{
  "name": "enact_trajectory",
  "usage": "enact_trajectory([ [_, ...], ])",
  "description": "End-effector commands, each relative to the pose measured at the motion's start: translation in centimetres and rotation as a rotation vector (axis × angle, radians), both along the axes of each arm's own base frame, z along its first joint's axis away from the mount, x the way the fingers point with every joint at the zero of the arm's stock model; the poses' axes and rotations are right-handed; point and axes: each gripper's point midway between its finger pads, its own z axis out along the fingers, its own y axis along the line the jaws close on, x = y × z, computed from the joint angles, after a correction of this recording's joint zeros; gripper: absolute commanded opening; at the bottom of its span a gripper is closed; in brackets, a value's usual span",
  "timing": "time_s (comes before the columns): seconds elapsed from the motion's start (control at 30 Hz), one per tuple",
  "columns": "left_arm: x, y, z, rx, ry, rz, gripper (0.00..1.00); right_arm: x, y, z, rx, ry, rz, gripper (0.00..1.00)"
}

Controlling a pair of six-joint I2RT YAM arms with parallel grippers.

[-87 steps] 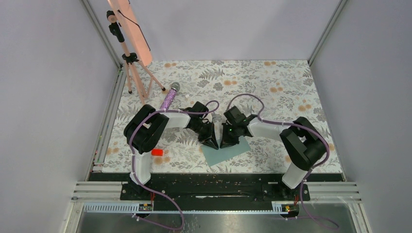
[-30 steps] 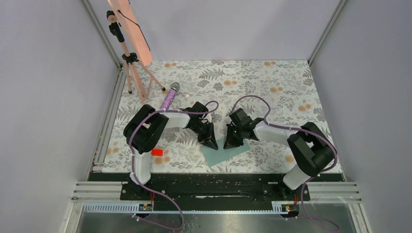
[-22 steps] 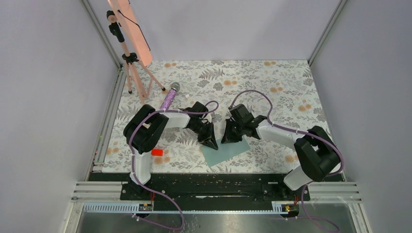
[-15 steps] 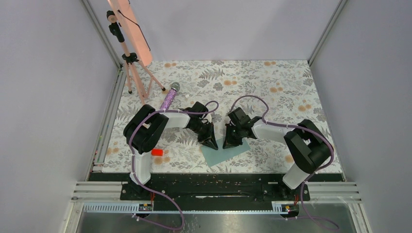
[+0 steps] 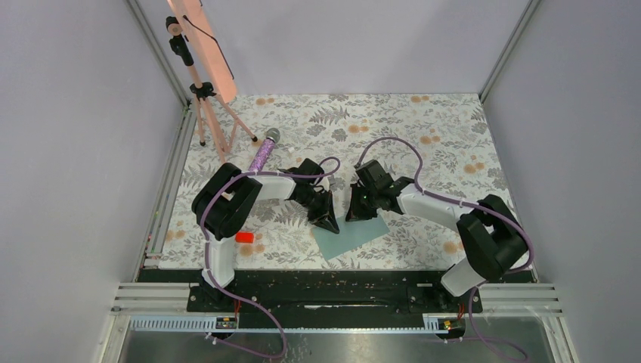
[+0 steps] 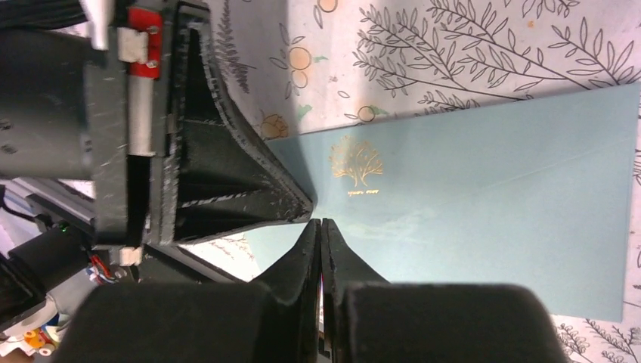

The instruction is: Place the letter into the envelope and seal it

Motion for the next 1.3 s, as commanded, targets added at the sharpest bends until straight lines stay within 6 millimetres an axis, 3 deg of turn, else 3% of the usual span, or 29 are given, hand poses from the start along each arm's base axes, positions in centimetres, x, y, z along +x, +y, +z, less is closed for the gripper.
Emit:
enact_trajectory([
  [0.0,0.2,0.5,-0.2,0.029,-0.052,-0.004,0.02,-0.9,-0.4,-3.0,-0.049,0.057,0.004,0.00],
  [0.1,0.3,0.4,0.0,0.026,-0.056,-0.006,0.02,-1.9,-1.3,-5.3,-0.092,0.111,0.000,0.00],
  [0.17,0.2,0.4,-0.1,0.027,-0.055,-0.007,0.01,-2.0,-1.2,-5.2,-0.085,0.115,0.009,0.00],
  [0.4,0.2,0.5,-0.1,0.028,-0.055,-0.011,0.00,0.3,0.0,0.2,-0.016,-0.028,0.016,0.00],
  [0.47,0.3,0.4,-0.1,0.027,-0.056,-0.010,0.00,0.7,-0.2,0.7,-0.030,-0.049,0.008,0.00],
  [0.57,0.3,0.5,0.0,0.027,-0.063,-0.010,0.00,0.6,-0.8,-0.5,-0.069,-0.030,0.009,0.00],
  [0.77,0.3,0.6,0.3,0.027,-0.075,-0.010,0.00,-1.2,-2.7,-5.0,-0.168,0.076,-0.006,0.00],
  [0.87,0.4,0.8,0.6,0.036,-0.101,-0.017,0.00,-1.5,-2.6,-5.1,-0.161,0.087,0.003,0.00],
  [0.97,0.8,1.2,1.1,0.083,-0.156,-0.048,0.01,-0.6,-1.7,-3.0,-0.110,0.036,0.010,0.00],
  [1.1,1.3,1.1,2.5,0.072,-0.210,-0.070,0.04,1.4,-1.1,1.6,-0.030,-0.074,-0.013,0.10],
  [1.27,1.2,0.8,4.1,0.049,-0.278,-0.127,0.04,3.2,-1.7,7.1,0.025,-0.229,-0.064,0.14],
])
